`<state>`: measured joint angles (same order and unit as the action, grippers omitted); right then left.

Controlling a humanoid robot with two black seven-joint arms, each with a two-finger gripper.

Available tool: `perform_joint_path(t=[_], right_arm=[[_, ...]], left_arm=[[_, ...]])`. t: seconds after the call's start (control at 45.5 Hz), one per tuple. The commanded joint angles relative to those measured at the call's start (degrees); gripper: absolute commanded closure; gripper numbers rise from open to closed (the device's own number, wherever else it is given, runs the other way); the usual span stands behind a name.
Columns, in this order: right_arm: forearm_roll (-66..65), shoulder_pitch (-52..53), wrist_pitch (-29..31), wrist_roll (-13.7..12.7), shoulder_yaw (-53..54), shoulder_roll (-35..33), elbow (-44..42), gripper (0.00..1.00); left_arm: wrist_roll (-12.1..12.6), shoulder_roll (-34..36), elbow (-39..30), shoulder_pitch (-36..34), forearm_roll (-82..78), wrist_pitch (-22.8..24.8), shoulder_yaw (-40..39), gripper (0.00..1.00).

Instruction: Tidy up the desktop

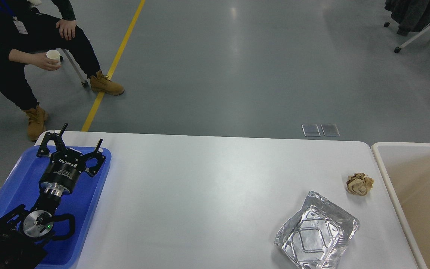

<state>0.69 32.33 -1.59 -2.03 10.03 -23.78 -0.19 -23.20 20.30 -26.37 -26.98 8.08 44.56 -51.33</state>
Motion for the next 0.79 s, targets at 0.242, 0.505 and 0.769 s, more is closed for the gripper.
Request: perform_joint_path(t=[0.242,0.505,0.769], right_arm=[[0.1,-0.69,1.15,0.01,0.95,0.49,0.19,0.0],[0.1,0.81,10.02,-0.08,1.57,-0.56,0.02,0.0],[0.1,6.16,17.4,-0.16,1.22,-8.03,0.28,0.0]], left_arm=[[0.0,0.0,0.0,0.0,0.0,0.0,0.0,0.01],[0.0,0.09,0.0,-0.27,0.0,0.0,0.52,0.01],[0.0,0.09,0.0,-0.27,0.0,0.0,0.61,0.01]])
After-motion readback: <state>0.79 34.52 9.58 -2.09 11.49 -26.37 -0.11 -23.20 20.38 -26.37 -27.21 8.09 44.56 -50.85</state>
